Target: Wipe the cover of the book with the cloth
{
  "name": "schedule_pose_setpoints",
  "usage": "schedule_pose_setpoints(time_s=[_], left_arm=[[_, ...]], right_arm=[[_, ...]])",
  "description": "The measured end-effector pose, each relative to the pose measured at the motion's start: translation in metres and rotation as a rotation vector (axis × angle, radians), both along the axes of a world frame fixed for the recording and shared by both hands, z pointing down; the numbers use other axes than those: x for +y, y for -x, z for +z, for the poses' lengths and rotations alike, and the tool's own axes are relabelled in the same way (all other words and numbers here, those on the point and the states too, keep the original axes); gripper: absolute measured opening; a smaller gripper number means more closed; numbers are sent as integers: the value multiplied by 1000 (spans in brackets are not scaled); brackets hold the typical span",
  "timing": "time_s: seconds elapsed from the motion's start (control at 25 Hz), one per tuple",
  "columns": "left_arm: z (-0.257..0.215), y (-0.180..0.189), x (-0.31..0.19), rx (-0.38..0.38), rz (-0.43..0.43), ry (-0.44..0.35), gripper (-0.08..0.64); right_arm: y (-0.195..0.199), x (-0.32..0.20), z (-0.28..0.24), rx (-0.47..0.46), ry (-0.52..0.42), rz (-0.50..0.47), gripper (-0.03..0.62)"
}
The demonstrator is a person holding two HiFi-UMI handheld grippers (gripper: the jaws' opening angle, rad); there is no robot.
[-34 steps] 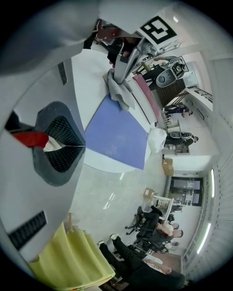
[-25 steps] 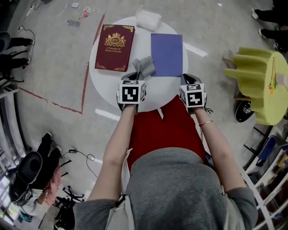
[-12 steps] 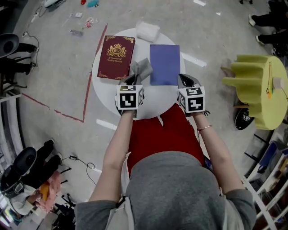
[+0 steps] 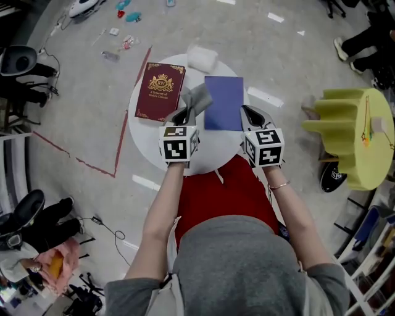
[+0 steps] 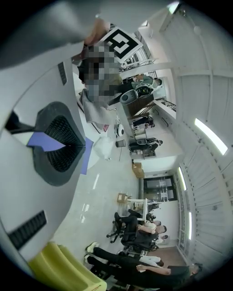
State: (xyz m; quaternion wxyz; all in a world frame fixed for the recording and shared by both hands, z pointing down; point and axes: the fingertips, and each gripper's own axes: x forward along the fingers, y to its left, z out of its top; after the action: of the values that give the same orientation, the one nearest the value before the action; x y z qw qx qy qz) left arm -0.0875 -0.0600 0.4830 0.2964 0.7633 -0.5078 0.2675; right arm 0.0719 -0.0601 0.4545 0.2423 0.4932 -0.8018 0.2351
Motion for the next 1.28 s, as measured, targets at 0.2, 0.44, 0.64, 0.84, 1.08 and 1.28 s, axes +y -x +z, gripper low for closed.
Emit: schedule_pose_setpoints(time_s=[0.2,0.44,0.64,0.84,1.08,1.28], left_arm=[[-18,-3,-7,9,-26,-44,23],[-41,-4,-12,14,-59,-99,23],[-60,-6,-13,14,-86,-146,23],[-74,-9,-12,12,-115,-192,23],[-91,-11,-8,19,-148,-241,23],[-108,-8,-1,31,-172,-293,23]], right_arm=[[-1,-6,-15,-31,-32,-24,29],[-2,-16,-36,-67,-79,-48,29],[-3,-23,-59,-97,-130,-70,29],[-6,-26,-77,-102,-183,-107,29],[-6,-26,-89,-128,-210,-136,29],[-3,-19,-102,-138,-248,-163,29]])
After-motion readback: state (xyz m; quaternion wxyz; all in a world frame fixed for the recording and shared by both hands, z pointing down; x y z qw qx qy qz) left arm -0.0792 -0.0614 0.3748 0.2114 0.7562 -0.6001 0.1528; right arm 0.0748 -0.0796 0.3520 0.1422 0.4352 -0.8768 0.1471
